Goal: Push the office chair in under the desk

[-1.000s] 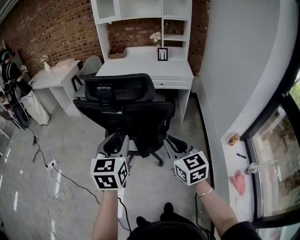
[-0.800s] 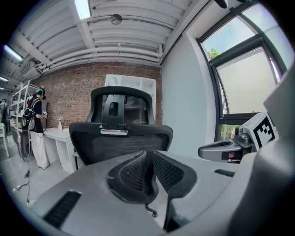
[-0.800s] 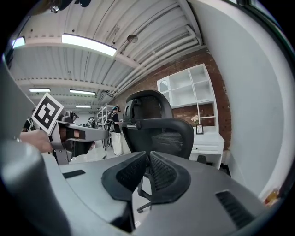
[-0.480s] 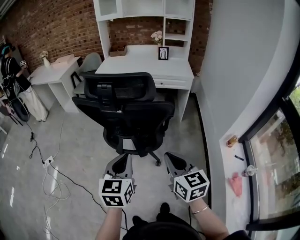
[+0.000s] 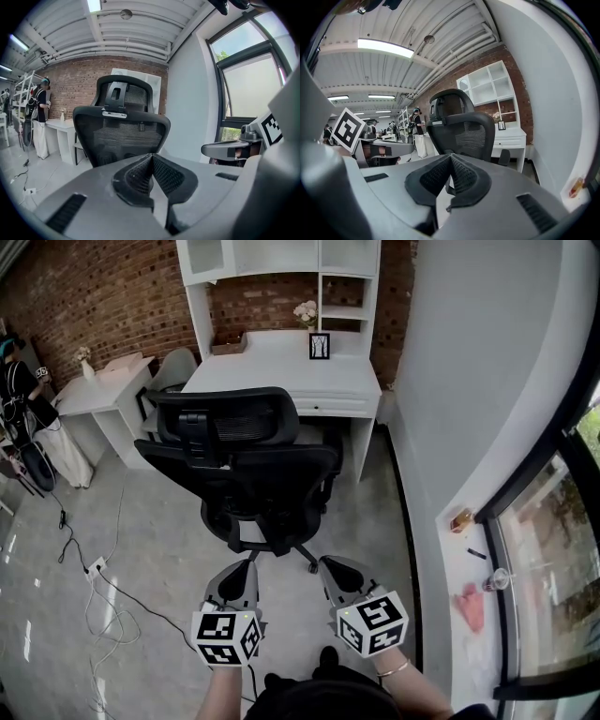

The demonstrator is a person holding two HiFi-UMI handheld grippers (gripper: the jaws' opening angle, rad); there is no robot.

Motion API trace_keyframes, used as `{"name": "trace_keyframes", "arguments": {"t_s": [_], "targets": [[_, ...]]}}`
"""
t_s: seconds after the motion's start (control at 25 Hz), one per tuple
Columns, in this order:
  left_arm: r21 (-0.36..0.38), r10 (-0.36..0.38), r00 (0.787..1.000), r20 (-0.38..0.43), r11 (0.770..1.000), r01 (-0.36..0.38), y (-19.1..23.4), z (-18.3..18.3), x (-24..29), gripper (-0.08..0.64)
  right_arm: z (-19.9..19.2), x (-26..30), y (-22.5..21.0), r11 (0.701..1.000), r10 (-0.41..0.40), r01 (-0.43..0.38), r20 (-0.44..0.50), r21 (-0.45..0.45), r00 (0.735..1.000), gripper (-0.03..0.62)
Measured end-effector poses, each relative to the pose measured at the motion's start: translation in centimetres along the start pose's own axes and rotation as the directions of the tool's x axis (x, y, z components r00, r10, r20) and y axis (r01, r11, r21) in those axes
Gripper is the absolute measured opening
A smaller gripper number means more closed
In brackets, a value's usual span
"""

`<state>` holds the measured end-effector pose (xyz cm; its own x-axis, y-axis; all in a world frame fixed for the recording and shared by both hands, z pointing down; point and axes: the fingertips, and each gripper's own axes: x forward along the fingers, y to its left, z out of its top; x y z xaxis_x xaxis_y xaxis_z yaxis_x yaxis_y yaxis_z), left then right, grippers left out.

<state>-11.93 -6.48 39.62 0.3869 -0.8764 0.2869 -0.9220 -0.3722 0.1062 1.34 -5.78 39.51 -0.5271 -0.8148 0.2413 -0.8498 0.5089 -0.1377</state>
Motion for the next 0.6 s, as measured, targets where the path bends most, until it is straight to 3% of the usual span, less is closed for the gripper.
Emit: {"name": "trace_keyframes", "arguments": {"t_s": [0.6], "targets": [[0.016,0.052,0.998,0.016,0.998,-0.053,-2.5,0.2,1.3,0.011,0.0,-1.6,-3.2,1.000,0.022,-0.022,0.019,0.017,1.000,0.005]]}}
